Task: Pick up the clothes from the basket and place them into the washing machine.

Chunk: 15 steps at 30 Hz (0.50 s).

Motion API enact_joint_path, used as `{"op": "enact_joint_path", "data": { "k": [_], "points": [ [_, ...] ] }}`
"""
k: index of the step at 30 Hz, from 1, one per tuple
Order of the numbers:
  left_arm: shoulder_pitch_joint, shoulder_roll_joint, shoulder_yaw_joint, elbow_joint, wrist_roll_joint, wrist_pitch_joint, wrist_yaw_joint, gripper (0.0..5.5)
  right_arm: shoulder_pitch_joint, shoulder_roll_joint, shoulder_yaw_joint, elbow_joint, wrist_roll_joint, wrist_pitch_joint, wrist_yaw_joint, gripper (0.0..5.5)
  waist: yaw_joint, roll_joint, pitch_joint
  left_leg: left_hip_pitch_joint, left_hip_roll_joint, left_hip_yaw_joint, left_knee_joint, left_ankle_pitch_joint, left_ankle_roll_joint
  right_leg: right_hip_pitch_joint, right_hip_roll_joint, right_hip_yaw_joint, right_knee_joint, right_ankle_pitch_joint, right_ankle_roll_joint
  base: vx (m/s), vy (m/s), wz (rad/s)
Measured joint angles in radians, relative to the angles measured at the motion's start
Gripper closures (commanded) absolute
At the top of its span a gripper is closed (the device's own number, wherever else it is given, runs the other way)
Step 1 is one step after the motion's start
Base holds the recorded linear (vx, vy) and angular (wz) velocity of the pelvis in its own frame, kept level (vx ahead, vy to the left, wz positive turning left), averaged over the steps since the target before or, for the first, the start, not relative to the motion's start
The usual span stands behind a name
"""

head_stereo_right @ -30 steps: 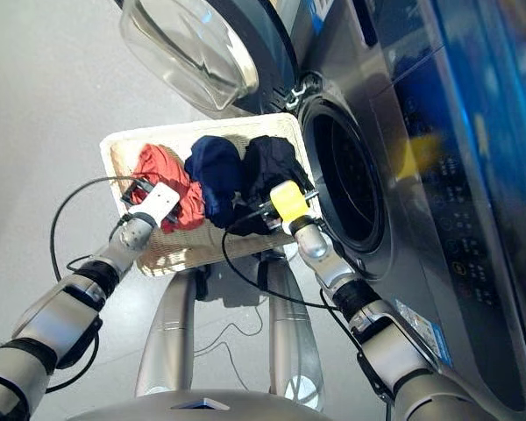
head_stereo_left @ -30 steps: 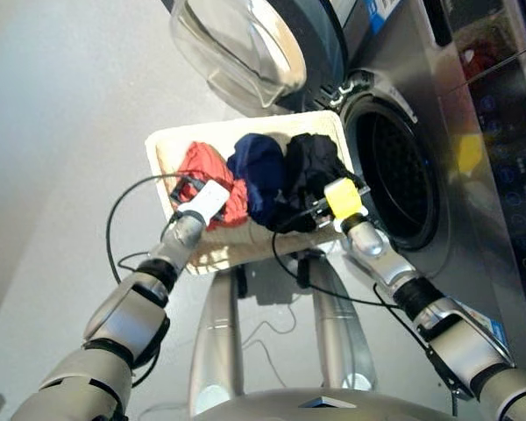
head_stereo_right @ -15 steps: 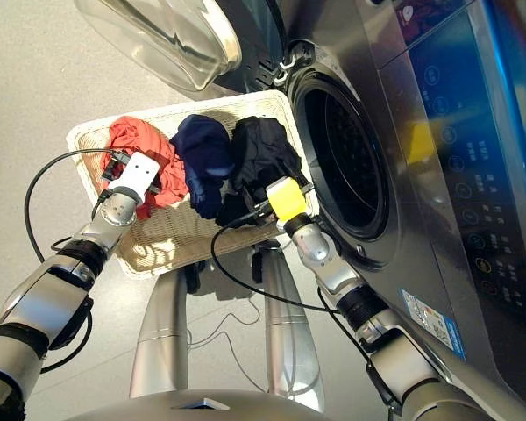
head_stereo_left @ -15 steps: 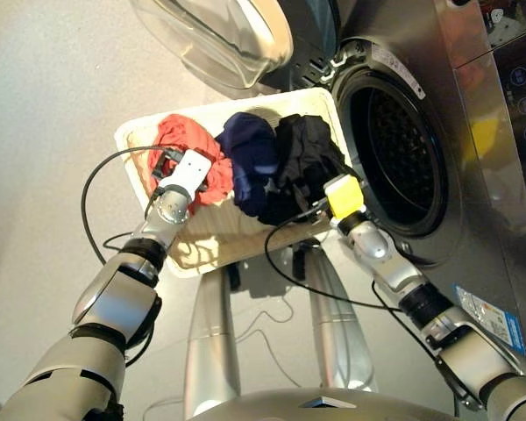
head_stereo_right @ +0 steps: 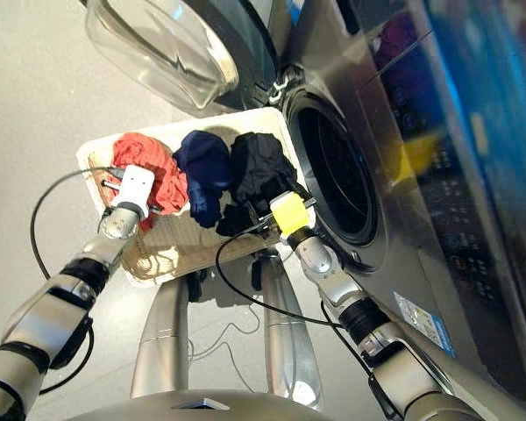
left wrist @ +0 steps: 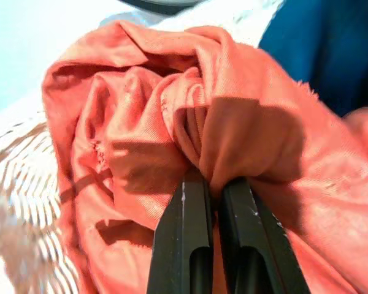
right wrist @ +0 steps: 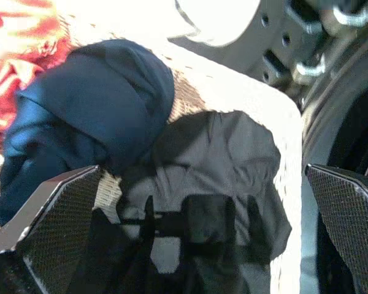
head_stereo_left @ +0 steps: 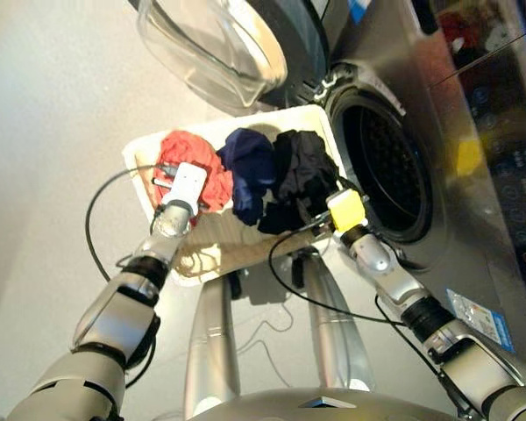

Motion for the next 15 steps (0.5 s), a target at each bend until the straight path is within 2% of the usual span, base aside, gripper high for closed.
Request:
{"op": "enact_joint_path", "data": {
  "k": [3,6,9,12,15],
  "points": [
    [0.076,-0.005,0.003,-0.108,-0.09,-0.019,-0.057,5.5,0.001,-0.027,0.022,0.005,-0.09,0.001,-0.003,0.0,0.025,0.014,-0.008,0.081,-0.012,-0.003,-0.07,0.026,-0.003,0.064,-0.009,-0.005,-0.033,0.004,-0.006,-0.002,-0.052,0.107],
    [0.119,-0.009,-0.001,-0.196,-0.169,-0.019,-0.101,5.5,-0.022,-0.068,0.066,0.007,-0.188,0.002,-0.006,0.0,0.046,0.023,-0.011,0.163,-0.022,-0.009,-0.126,0.042,-0.009,0.133,-0.014,-0.018,-0.055,-0.001,-0.011,-0.037,-0.051,0.065],
    [0.145,-0.01,-0.017,-0.279,-0.232,-0.019,-0.136,5.5,-0.053,-0.081,0.101,0.012,-0.275,0.002,-0.013,0.0,0.053,0.033,-0.013,0.24,-0.027,-0.017,-0.187,0.064,-0.009,0.197,-0.022,-0.027,-0.077,-0.004,-0.01,0.002,-0.017,0.038],
    [0.17,-0.027,-0.041,-0.366,-0.322,-0.017,-0.159,5.5,-0.093,-0.089,0.147,-0.008,-0.356,0.001,-0.034,0.0,0.057,0.055,-0.012,0.296,-0.033,-0.028,-0.234,0.084,-0.009,0.246,-0.028,-0.038,-0.099,-0.008,-0.004,0.0,0.0,0.0],
    [0.172,-0.048,-0.085,-0.433,-0.395,-0.012,-0.183,5.5,-0.149,-0.098,0.202,-0.011,-0.435,0.004,-0.045,0.0,0.074,0.077,-0.012,0.313,-0.04,-0.032,-0.258,0.098,-0.008,0.255,-0.033,-0.042,-0.1,-0.009,-0.004,0.0,0.0,0.0]
  ]
}}
